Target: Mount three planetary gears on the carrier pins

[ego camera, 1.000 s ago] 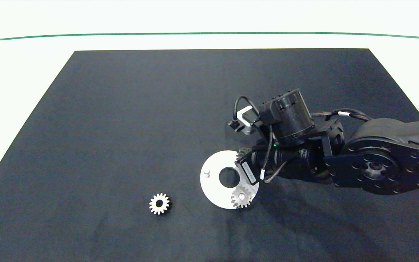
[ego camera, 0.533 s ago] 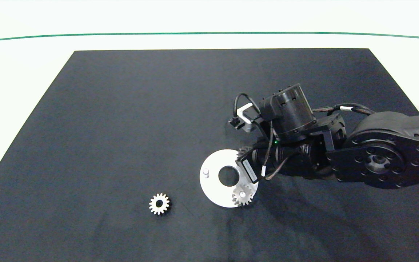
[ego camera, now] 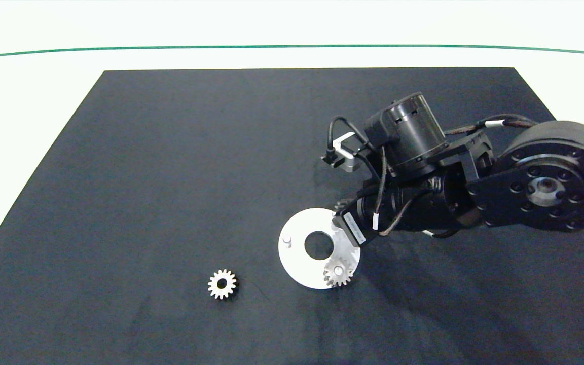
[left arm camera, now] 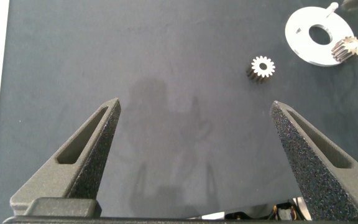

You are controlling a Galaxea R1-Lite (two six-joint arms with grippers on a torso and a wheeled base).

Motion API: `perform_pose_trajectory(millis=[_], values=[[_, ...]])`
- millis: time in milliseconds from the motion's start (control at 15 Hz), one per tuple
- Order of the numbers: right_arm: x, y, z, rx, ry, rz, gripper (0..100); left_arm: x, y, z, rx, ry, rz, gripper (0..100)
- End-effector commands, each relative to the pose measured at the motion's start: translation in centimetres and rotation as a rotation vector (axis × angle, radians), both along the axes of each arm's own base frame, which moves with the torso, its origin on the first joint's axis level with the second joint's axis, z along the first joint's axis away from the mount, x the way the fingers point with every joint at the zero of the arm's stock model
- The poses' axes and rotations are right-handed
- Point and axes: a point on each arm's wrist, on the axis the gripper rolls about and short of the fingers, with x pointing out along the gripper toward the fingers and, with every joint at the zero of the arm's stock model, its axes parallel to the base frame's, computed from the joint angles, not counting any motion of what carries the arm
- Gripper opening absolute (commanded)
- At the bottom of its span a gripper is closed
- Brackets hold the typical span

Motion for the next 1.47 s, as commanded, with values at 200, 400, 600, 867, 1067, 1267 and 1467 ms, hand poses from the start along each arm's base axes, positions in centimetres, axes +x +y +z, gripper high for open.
perform_pose_trajectory(millis=[200,400,600,867,1067,1267,1467], values=[[0.8,0.0,2.0,-0.016,0.035,0.002,16,0.1,0.0,0.1,0.001,0.007,-0.002,100],[1.5,-0.2,2.2,-0.055,0.099,0.001,16,0.1,0.0,0.1,0.002,0.01,-0.002,100],[1.9,0.3,2.4,-0.081,0.131,0.002,16,0.1,0.0,0.1,0.002,0.01,-0.002,100],[2.3,1.5,1.8,-0.087,0.136,0.019,16,0.1,0.0,0.1,0.001,0.005,-0.002,100],[1.8,1.9,2.0,-0.085,0.134,0.034,16,0.1,0.1,0.1,0.0,0.01,-0.017,100],[1.6,2.0,2.1,-0.089,0.127,0.038,16,0.1,0.1,0.1,0.0,0.01,-0.017,100],[1.6,1.9,1.9,-0.097,0.134,0.035,16,0.1,0.1,0.1,0.0,0.005,-0.017,100]])
